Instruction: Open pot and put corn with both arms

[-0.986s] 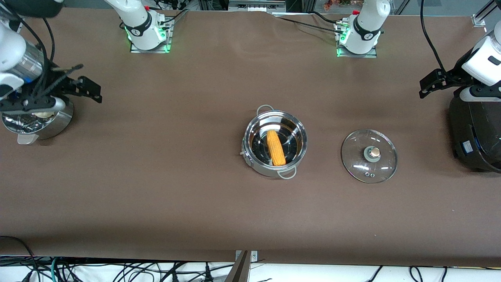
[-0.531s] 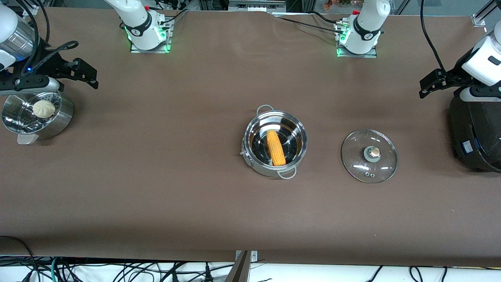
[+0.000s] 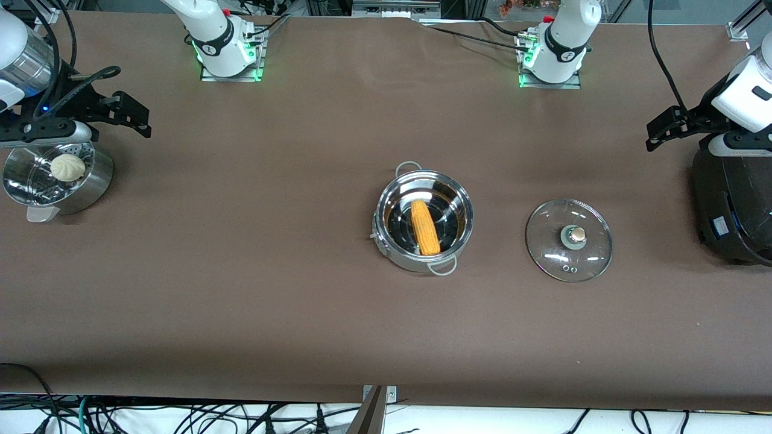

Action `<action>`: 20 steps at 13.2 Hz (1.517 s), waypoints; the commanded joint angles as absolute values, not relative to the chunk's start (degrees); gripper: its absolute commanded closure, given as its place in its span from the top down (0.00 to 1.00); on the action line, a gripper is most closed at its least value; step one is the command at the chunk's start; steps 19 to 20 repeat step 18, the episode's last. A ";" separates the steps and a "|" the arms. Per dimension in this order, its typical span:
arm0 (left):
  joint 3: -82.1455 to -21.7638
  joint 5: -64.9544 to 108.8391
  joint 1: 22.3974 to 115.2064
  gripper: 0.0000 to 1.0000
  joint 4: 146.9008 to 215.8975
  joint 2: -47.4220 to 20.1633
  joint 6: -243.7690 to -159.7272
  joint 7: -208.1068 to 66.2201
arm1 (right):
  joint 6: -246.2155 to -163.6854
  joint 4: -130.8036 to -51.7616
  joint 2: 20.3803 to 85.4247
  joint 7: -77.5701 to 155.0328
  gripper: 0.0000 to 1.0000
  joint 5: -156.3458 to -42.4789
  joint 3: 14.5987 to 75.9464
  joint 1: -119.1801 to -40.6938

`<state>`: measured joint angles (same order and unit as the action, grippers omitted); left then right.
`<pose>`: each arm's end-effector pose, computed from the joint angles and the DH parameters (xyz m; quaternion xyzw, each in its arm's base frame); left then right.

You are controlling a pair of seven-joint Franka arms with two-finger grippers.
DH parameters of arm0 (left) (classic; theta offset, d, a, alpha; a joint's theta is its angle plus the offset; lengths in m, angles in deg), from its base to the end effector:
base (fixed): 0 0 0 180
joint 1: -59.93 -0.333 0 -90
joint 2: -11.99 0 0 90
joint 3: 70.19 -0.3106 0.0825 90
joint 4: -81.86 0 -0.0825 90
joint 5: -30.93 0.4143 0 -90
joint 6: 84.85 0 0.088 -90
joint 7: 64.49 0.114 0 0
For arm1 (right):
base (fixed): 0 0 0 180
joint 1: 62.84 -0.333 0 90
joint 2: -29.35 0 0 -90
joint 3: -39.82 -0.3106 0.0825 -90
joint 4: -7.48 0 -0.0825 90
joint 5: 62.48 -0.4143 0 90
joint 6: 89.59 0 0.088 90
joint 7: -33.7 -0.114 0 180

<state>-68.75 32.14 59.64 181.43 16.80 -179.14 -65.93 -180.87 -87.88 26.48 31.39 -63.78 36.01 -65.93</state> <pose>0.5629 -0.0095 0.5826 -0.9999 -0.0017 0.0039 0.0117 0.5654 0.0718 0.5959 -0.9991 -0.0396 0.0114 0.0088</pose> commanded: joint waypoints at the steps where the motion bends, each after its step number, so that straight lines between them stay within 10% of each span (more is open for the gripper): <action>1: -68.87 30.58 59.22 1.00 181.71 17.27 -178.80 -64.67 | -180.91 -88.76 25.48 32.38 1.00 -63.97 35.34 -64.86; 20: -68.87 30.58 58.70 1.00 181.71 17.27 -178.19 -64.58 | -180.56 -88.15 25.75 34.75 1.00 -63.97 35.43 -64.86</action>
